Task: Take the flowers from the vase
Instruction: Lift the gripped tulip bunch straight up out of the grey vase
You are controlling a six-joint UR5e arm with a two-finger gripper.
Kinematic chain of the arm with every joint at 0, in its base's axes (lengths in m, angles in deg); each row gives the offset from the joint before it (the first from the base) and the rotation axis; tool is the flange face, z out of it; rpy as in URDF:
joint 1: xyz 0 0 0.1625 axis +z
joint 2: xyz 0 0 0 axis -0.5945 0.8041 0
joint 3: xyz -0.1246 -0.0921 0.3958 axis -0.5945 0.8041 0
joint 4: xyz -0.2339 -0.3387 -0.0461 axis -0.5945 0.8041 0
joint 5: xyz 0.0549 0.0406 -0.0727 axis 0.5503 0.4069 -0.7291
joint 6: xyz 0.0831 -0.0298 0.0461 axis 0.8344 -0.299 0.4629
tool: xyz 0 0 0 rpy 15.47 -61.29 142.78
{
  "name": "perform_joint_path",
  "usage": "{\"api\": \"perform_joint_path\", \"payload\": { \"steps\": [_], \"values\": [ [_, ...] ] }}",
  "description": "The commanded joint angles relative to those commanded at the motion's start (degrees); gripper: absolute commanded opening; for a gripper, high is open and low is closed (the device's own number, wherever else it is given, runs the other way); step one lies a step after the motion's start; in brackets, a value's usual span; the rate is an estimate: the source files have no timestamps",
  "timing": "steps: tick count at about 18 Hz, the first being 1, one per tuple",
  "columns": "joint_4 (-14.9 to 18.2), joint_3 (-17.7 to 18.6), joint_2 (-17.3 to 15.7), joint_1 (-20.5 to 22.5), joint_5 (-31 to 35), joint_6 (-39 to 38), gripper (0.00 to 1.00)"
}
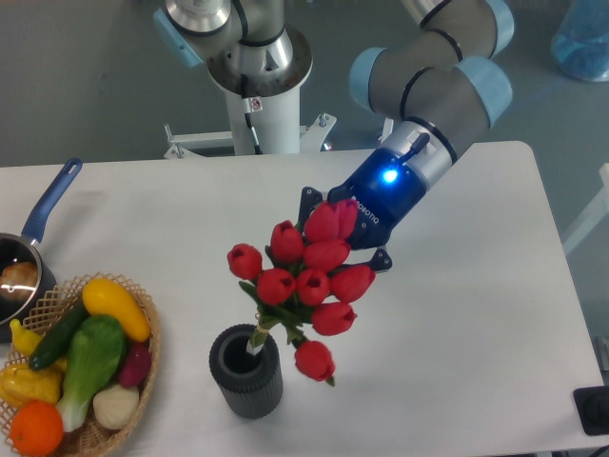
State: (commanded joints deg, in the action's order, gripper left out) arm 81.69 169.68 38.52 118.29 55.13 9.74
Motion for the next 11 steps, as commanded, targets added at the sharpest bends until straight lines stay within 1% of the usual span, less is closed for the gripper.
{"api": "perform_joint_path", "payload": {
  "steps": [6,11],
  "values": [
    [0.00,0.00,-0.88,1.14,0.00,-0.35,0.00],
    [0.00,-0.17,-0.88,1.85,-1.23,-1.67,0.00]
  ]
}}
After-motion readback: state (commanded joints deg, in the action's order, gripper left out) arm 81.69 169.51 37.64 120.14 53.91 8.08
